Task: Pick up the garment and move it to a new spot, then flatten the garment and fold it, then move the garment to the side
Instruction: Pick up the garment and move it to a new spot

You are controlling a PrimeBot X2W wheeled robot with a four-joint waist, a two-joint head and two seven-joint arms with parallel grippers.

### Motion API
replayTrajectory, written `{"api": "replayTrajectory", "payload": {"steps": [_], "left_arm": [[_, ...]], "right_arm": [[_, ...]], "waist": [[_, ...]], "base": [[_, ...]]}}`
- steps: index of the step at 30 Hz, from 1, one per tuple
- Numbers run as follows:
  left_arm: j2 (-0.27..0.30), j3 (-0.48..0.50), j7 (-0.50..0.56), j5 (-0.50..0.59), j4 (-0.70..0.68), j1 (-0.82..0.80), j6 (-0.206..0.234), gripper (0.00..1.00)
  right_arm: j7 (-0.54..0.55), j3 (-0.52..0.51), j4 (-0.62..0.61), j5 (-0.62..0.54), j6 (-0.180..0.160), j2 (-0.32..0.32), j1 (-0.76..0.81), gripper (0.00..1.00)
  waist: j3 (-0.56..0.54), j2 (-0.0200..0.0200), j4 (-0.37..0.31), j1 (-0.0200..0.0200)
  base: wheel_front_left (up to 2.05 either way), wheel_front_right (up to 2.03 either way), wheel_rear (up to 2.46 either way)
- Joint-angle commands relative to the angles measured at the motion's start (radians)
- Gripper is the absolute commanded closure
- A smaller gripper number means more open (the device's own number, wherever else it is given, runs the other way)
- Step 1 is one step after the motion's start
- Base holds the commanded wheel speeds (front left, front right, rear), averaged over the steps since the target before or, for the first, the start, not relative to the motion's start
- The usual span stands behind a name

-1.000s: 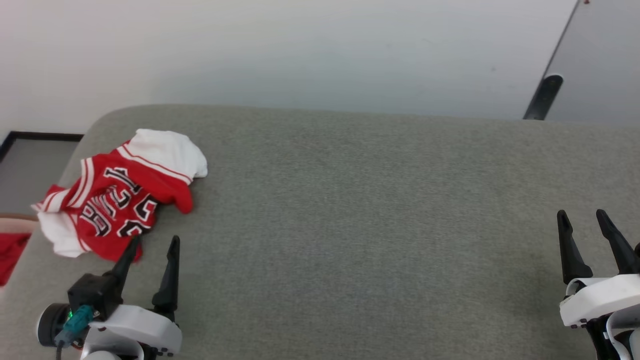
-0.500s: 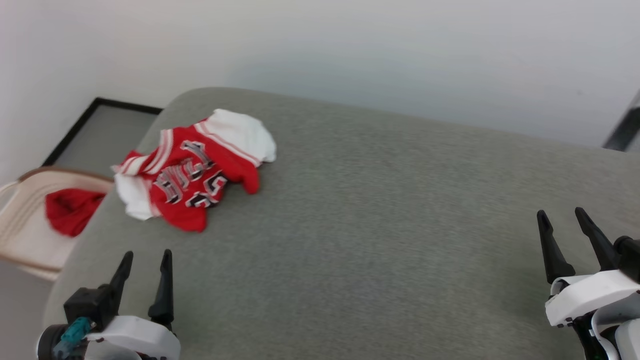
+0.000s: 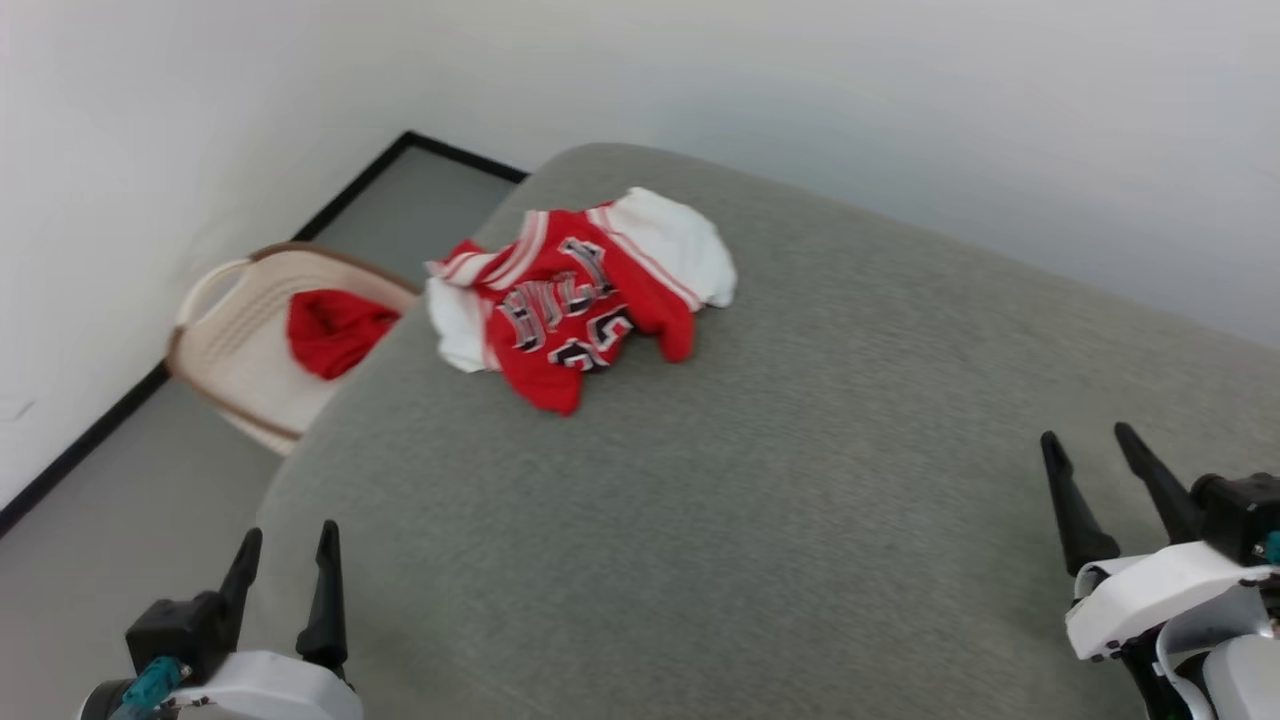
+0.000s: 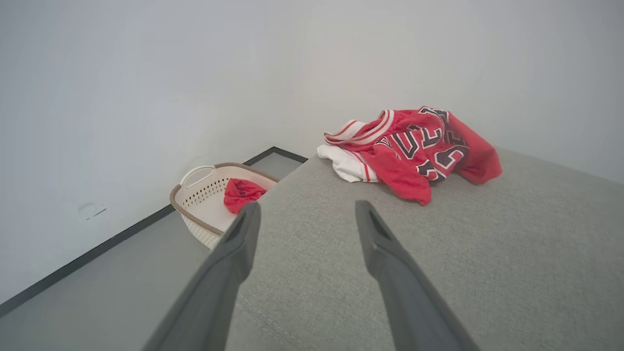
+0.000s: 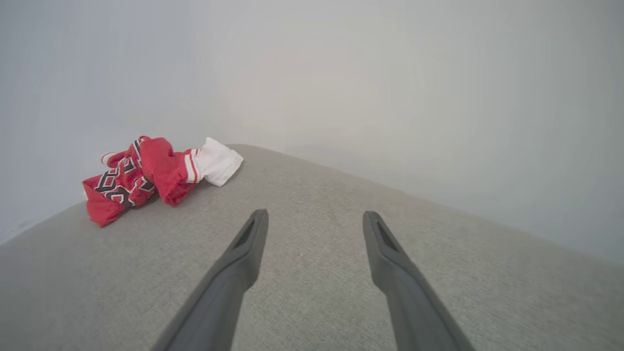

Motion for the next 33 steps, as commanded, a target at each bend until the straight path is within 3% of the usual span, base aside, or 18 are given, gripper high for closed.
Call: {"api": "replayTrajectory", "payload": {"steps": [1,11,19,26,30,33], "left_arm": [[-0.003,0.006,0.000,0.004,-0.007,0.014,0.003,0.00],[-0.049,0.087,0.000,-0.006,-0.090,0.090,0.012,0.00],[-0.064,0.080,0.000,0.009,-0.102,0.069,-0.003,0.00],[-0.022,0.011,0.000,0.003,-0.067,-0.036,-0.017,0.00],[0.017,-0.031,0.000,-0.027,-0.041,-0.166,-0.020,0.00],[0.077,-0.071,0.000,-0.058,-0.009,-0.283,-0.021,0.00]], "right_arm": [[-0.004,0.012,0.005,0.008,0.001,0.001,-0.013,0.00],[0.002,0.121,0.046,0.033,0.001,-0.008,-0.099,0.00],[-0.019,0.146,0.073,0.049,0.001,-0.025,-0.111,0.00],[-0.015,0.146,0.040,0.022,0.001,-0.026,-0.099,0.00],[0.006,0.153,-0.013,0.006,0.001,-0.035,-0.132,0.00],[0.024,0.175,-0.058,-0.004,0.001,-0.034,-0.164,0.00]], "waist": [[-0.003,-0.0001,0.099,0.0000],[0.030,-0.0001,0.118,0.0000],[0.038,-0.0001,0.112,0.0000],[0.080,-0.0001,0.069,0.0000],[0.154,-0.0001,-0.006,0.0000],[0.217,-0.0001,-0.068,0.0000]], "base": [[0.00,0.00,0.00],[0.00,0.00,0.00],[0.00,0.00,0.00],[0.00,0.00,0.00],[0.00,0.00,0.00],[0.00,0.00,0.00]]}}
